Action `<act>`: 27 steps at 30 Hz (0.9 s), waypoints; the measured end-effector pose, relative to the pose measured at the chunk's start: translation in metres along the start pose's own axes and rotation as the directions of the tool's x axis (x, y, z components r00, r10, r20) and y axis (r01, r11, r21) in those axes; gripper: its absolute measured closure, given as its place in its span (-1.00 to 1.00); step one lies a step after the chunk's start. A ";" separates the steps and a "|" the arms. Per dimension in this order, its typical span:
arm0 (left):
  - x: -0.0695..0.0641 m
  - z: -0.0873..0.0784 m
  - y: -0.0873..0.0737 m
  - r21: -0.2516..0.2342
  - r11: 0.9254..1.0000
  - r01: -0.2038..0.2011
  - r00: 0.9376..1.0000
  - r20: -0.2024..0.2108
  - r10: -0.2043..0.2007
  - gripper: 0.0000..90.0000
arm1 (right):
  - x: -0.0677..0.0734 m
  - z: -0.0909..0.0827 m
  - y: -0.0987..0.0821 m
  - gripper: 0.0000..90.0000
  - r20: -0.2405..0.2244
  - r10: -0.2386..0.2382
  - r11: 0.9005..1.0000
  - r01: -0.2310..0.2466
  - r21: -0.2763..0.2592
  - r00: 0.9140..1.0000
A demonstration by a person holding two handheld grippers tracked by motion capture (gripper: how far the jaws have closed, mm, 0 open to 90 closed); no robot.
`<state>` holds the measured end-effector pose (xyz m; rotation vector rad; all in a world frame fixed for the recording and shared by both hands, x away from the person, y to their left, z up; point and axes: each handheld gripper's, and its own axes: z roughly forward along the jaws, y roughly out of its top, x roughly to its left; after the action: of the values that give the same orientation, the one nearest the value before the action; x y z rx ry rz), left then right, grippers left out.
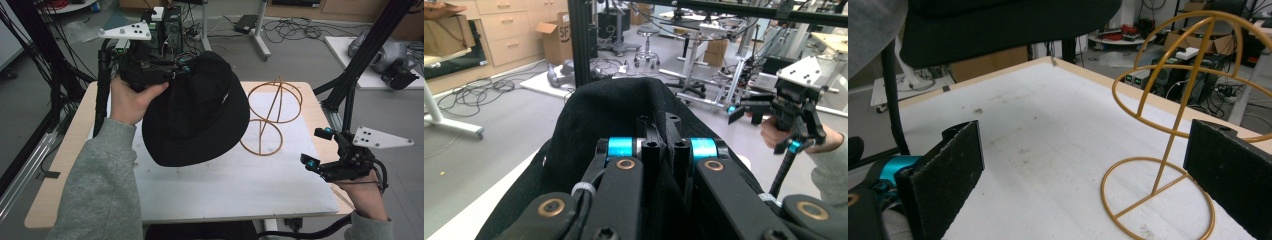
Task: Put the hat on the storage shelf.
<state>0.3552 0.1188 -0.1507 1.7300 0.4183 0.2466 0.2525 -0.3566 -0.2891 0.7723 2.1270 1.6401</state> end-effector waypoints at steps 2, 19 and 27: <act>0.001 0.004 0.003 -0.001 1.000 -0.001 1.000 0.002 0.001 0.96 | 0.002 0.000 -0.001 -0.96 -0.004 -0.002 1.000 0.002 0.008 1.000; 0.002 0.040 0.029 -0.020 1.000 -0.024 0.998 0.052 0.025 0.96 | 0.006 -0.010 -0.007 -0.96 0.010 0.006 1.000 -0.007 0.011 1.000; 0.006 0.066 0.039 -0.020 0.999 -0.032 0.996 0.083 0.034 0.96 | 0.008 -0.020 -0.010 -0.96 0.030 0.005 1.000 -0.005 0.012 1.000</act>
<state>0.3917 0.0558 -0.1264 1.7235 0.3256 0.2006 0.2326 -0.3688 -0.2932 0.8013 2.1181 1.6099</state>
